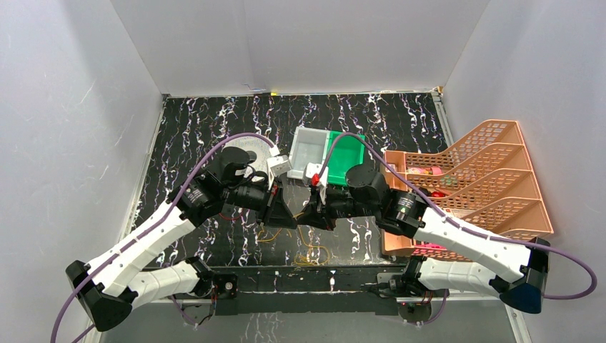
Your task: Wrap the cables
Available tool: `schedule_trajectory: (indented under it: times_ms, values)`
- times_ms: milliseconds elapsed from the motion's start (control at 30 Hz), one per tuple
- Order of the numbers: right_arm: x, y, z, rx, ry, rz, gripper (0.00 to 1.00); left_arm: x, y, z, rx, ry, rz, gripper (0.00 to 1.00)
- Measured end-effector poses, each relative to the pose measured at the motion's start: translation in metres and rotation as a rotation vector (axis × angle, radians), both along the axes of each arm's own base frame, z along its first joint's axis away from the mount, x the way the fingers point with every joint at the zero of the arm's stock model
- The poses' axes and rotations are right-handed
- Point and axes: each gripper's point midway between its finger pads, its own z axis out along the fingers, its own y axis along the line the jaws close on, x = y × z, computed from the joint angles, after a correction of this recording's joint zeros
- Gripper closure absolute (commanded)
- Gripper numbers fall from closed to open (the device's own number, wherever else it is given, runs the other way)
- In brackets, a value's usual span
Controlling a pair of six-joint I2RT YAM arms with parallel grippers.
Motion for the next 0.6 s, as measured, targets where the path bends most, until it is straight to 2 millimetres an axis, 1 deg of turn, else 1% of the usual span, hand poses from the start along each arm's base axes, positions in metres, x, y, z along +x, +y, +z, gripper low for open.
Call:
schedule_trajectory:
  times_ms: [67,100,167,300,400,467,567,600]
  values:
    - [0.001,0.0,0.001,0.009,0.001,-0.009,0.55,0.001,0.0,0.0,0.001,-0.003,0.007,1.0]
    - [0.001,0.0,0.0,0.015,0.006,-0.015,0.49,0.002,0.0,0.0,0.002,-0.004,0.012,1.0]
    - [0.0,-0.001,-0.002,0.042,0.018,-0.03,0.42,0.002,0.0,0.001,0.003,-0.003,0.022,1.0]
    - [-0.003,-0.003,-0.021,0.066,0.085,-0.06,0.38,0.004,0.002,0.004,-0.003,-0.018,0.047,1.0]
    - [-0.004,-0.003,-0.037,0.087,0.143,-0.096,0.37,0.005,0.003,0.007,-0.01,-0.026,0.062,1.0]
    - [-0.004,-0.003,-0.046,0.101,0.184,-0.12,0.39,0.005,0.004,0.009,-0.012,-0.029,0.069,1.0]
    - [-0.002,-0.001,-0.048,0.137,0.225,-0.151,0.49,0.005,0.004,0.01,-0.015,-0.03,0.076,1.0]
    - [-0.002,0.0,-0.047,0.154,0.237,-0.158,0.55,0.006,0.004,0.01,-0.015,-0.031,0.079,1.0]
